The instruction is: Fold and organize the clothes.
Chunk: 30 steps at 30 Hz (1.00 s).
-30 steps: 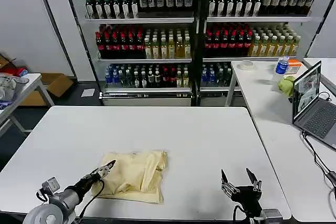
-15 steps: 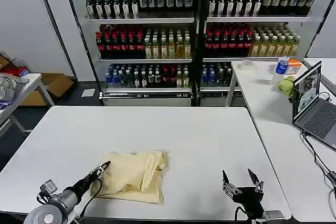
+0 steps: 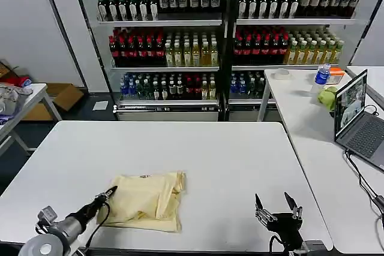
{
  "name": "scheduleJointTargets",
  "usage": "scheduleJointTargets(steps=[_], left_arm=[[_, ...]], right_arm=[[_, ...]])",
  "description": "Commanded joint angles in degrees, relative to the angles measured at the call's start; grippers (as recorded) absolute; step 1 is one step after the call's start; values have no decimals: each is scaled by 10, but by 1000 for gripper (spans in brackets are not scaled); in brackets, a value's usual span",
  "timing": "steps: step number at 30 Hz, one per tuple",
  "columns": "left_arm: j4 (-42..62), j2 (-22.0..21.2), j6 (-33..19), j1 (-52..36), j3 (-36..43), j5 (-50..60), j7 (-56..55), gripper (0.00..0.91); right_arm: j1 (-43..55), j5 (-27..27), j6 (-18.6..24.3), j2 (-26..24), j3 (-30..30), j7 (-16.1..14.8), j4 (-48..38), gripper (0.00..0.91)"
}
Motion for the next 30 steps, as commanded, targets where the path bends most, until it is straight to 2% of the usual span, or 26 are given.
scheduleJointTargets(steps=[1, 3, 4, 6, 11, 14, 17, 19, 21, 24, 28, 30], left_arm=[[-10, 55, -2, -11, -107, -14, -14, 10], [-12, 99, -2, -18, -141, 26, -13, 10], [-12, 107, -3, -20, -151, 49, -12, 10], [-16, 152, -2, -26, -196, 71, -8, 10], [-39, 232, -3, -29, -261, 143, 20, 10], [-68, 270, -3, -19, -255, 183, 48, 10], [-107, 284, -4, -10, -210, 273, 69, 10], [-127, 281, -4, -6, -179, 295, 67, 10], [-155, 258, -20, 15, -121, 393, 66, 10], [-164, 217, -66, 55, -31, 555, 52, 10], [-163, 136, -93, 65, 93, 678, -3, 10], [-165, 118, -101, 68, 130, 738, -19, 10]], right_arm=[[5, 3, 0, -2, -2, 0, -1, 907], [9, 4, 0, -3, -4, 0, -1, 907], [12, 6, 0, -3, -5, 0, -1, 907], [15, 8, 0, -4, -7, 0, -1, 907], [23, 13, 1, -4, -11, 0, -2, 907], [23, 13, 2, -5, -15, -1, -1, 907], [24, 13, 2, -5, -15, -1, 0, 907], [25, 13, 2, -3, -16, 0, 1, 907], [23, 12, 2, 0, -17, 0, 3, 907], [17, 10, 2, 3, -14, 0, 6, 907], [11, 9, 3, 7, -4, 0, 6, 907], [9, 8, 3, 10, -3, 0, 7, 907]])
